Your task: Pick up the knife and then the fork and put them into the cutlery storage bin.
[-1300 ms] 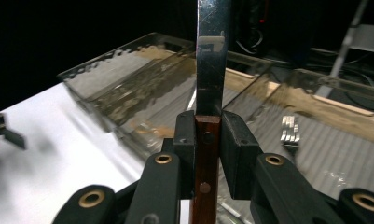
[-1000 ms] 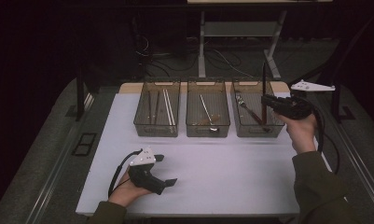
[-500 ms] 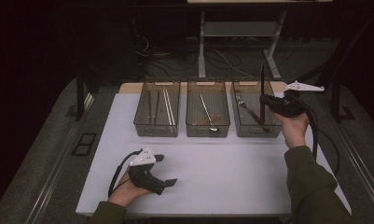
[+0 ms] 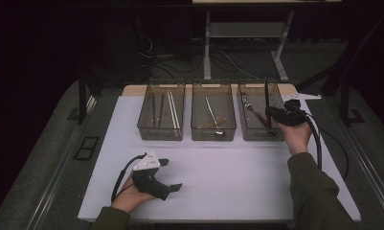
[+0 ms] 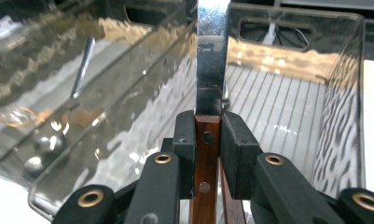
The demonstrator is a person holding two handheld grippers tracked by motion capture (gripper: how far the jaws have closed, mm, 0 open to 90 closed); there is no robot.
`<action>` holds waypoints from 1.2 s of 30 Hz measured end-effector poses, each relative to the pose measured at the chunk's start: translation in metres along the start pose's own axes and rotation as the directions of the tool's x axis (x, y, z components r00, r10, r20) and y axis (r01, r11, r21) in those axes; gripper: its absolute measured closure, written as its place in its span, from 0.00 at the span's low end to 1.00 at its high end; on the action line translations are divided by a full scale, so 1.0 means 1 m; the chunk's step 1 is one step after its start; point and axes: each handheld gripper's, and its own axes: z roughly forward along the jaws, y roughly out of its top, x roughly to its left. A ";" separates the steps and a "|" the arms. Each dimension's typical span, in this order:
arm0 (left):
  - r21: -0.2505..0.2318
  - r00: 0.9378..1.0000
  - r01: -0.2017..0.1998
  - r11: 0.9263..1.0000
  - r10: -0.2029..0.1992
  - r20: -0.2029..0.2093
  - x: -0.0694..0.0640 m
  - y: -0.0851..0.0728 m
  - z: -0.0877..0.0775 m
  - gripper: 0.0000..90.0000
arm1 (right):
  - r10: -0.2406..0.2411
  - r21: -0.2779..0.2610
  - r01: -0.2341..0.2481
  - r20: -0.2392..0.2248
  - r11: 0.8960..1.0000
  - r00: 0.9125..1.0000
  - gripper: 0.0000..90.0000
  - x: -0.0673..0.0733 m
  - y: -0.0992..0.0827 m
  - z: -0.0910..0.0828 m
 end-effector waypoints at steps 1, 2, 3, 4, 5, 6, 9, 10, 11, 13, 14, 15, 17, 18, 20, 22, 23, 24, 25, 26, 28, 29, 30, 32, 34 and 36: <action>0.000 1.000 0.000 1.000 0.000 0.000 0.000 0.000 0.000 0.00 | -0.004 0.007 0.004 0.001 1.000 1.000 0.85 0.000 0.000 0.001; 0.000 1.000 -0.001 1.000 0.001 0.000 0.000 0.000 0.000 0.00 | -0.007 0.015 0.007 0.000 1.000 1.000 0.85 0.001 -0.001 0.002; 0.000 1.000 -0.002 1.000 0.002 -0.001 0.000 0.000 0.000 0.00 | -0.006 0.026 0.006 -0.002 1.000 1.000 0.85 0.001 -0.001 0.003; 0.000 1.000 -0.001 1.000 0.001 -0.001 0.000 0.000 0.000 0.00 | -0.013 0.035 0.013 0.004 0.999 1.000 0.85 0.001 -0.002 0.004; -0.001 1.000 -0.001 1.000 0.001 -0.001 0.000 0.000 0.000 0.00 | -0.017 0.042 0.017 0.009 0.999 1.000 0.84 0.002 -0.002 0.005; -0.001 1.000 -0.001 1.000 0.001 -0.001 0.000 0.000 0.000 0.00 | -0.017 0.050 0.017 0.004 0.999 1.000 0.84 0.001 -0.003 0.006; 0.000 1.000 -0.001 1.000 0.001 0.000 0.000 0.000 0.000 0.00 | -0.016 0.042 0.015 0.008 0.999 1.000 0.78 0.002 -0.002 0.005; 0.000 1.000 -0.001 1.000 0.001 0.000 0.000 0.000 0.000 0.00 | -0.012 0.038 0.012 0.004 0.999 1.000 0.76 0.002 -0.002 0.005; -0.001 1.000 0.000 1.000 0.000 0.000 0.000 0.000 0.000 0.00 | -0.013 0.036 0.013 0.003 0.999 1.000 0.74 0.002 -0.001 0.004; -0.001 1.000 0.000 1.000 0.000 -0.001 0.000 0.000 0.000 0.00 | -0.012 0.028 0.012 0.004 1.000 1.000 0.71 0.001 0.000 0.002; 0.000 1.000 -0.001 1.000 0.001 -0.001 0.000 0.000 0.000 0.00 | -0.006 0.025 0.007 -0.005 1.000 1.000 0.68 0.001 0.000 0.001; 0.001 1.000 0.000 1.000 0.000 -0.001 0.000 0.000 0.000 0.00 | -0.002 0.024 0.002 -0.009 1.000 1.000 0.65 0.001 0.000 0.001; 0.001 1.000 0.000 1.000 0.000 -0.002 0.000 0.000 0.000 0.00 | 0.004 0.023 -0.003 -0.019 1.000 1.000 0.61 0.001 0.000 -0.001; 0.001 1.000 -0.001 1.000 0.001 -0.002 0.000 0.000 0.000 0.00 | 0.001 0.023 0.000 -0.019 1.000 1.000 0.59 0.001 0.000 -0.002; 0.003 1.000 0.002 1.000 -0.002 -0.003 0.000 0.000 0.000 0.00 | -0.003 0.015 0.004 -0.025 1.000 1.000 0.55 0.002 0.001 -0.005; 0.004 1.000 0.002 1.000 -0.002 -0.004 0.001 0.000 0.000 0.00 | -0.002 0.007 0.002 -0.038 1.000 0.999 0.49 0.002 0.003 -0.008; 0.004 1.000 0.002 1.000 -0.002 -0.005 0.001 0.000 0.000 0.00 | -0.006 0.006 0.007 -0.037 1.000 0.999 0.46 0.003 0.003 -0.009; 0.003 1.000 0.003 1.000 -0.003 -0.006 0.001 0.000 0.000 0.00 | -0.009 0.006 0.010 -0.041 1.000 0.999 0.44 0.004 0.004 -0.011; 0.003 1.000 0.003 1.000 -0.003 -0.006 0.001 0.000 0.000 0.00 | -0.007 0.009 0.008 -0.051 1.000 0.999 0.42 0.004 0.004 -0.011; 0.003 1.000 0.003 1.000 -0.003 -0.007 0.001 0.000 0.000 0.00 | -0.005 0.014 0.006 -0.058 1.000 0.998 0.41 0.004 0.004 -0.012; 0.005 1.000 0.003 1.000 -0.003 -0.009 0.001 0.000 0.000 0.00 | -0.003 0.018 0.004 -0.068 1.000 0.998 0.39 0.004 0.004 -0.014; 0.004 1.000 0.003 1.000 -0.003 -0.010 0.002 0.000 0.000 0.00 | 0.001 0.020 0.001 -0.077 1.000 0.997 0.38 0.004 0.004 -0.015; 0.004 1.000 0.003 1.000 -0.003 -0.011 0.002 0.000 0.000 0.00 | 0.004 0.023 -0.002 -0.079 1.000 0.997 0.37 0.004 0.005 -0.017; 0.003 1.000 0.002 1.000 -0.002 -0.014 0.002 0.001 0.000 0.00 | -0.002 0.024 0.004 -0.086 1.000 0.996 0.34 0.004 0.006 -0.020; 0.004 1.000 0.001 1.000 -0.001 -0.018 0.003 0.001 -0.001 0.00 | -0.008 0.028 0.011 -0.099 1.000 0.995 0.32 0.005 0.006 -0.024; 0.004 1.000 0.001 1.000 -0.001 -0.020 0.003 0.001 -0.001 0.00 | -0.015 0.032 0.019 -0.113 0.999 0.994 0.31 0.006 0.007 -0.028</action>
